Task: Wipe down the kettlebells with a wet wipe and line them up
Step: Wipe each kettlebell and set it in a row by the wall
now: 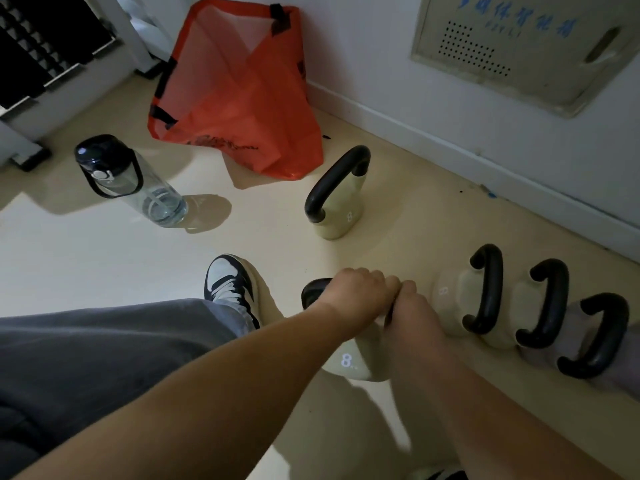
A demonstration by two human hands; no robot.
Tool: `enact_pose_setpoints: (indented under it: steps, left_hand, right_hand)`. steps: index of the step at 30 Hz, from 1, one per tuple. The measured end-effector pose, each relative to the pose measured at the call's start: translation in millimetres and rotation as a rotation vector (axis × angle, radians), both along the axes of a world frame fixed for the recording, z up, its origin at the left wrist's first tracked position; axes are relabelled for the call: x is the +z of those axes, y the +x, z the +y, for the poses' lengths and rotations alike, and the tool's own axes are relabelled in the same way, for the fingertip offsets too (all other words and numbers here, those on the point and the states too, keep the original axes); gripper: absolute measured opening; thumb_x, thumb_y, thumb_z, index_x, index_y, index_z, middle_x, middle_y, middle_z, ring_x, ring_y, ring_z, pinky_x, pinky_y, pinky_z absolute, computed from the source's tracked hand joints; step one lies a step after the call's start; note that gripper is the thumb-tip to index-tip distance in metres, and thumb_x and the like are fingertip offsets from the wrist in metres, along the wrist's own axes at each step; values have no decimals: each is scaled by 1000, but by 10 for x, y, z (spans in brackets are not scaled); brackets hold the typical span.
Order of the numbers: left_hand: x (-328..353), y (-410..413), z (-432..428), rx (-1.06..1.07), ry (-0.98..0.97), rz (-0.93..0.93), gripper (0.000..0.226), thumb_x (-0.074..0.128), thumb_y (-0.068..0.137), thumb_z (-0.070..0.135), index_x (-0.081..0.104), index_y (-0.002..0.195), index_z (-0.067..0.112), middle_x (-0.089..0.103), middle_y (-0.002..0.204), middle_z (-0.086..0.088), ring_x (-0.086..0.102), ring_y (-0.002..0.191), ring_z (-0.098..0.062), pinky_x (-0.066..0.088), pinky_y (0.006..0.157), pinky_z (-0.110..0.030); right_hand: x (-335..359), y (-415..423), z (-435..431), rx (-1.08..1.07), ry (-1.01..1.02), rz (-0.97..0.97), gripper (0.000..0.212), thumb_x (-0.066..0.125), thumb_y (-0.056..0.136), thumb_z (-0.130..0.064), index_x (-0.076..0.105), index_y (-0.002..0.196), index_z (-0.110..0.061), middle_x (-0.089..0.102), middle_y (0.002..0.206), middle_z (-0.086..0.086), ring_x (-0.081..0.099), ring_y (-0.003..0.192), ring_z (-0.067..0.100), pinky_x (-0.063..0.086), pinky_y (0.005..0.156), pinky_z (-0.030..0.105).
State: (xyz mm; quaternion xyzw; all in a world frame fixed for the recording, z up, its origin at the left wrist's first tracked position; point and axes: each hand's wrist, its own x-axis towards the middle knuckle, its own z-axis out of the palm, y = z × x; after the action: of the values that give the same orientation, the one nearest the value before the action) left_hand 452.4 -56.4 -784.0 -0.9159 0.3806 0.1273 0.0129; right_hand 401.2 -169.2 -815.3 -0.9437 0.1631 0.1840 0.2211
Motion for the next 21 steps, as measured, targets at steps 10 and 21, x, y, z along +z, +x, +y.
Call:
enact_pose_setpoints:
  steps: [10, 21]
  left_hand:
    - [-497, -351, 742, 1243, -818, 514, 17, 67, 90, 30, 61, 102, 19, 70, 89, -2, 66, 80, -19, 55, 68, -34]
    - [-15, 100, 161, 352, -20, 105, 9, 52, 98, 27, 53, 102, 19, 66, 94, -3, 64, 86, -28, 40, 68, -34]
  right_hand:
    - [121, 46, 54, 13, -13, 9, 29, 58, 96, -11, 30, 100, -19, 58, 100, 8, 57, 78, 22, 50, 65, 30]
    - [21, 37, -2, -21, -42, 19, 23, 53, 96, -10, 32, 98, -17, 59, 95, 7, 56, 77, 27, 40, 63, 34]
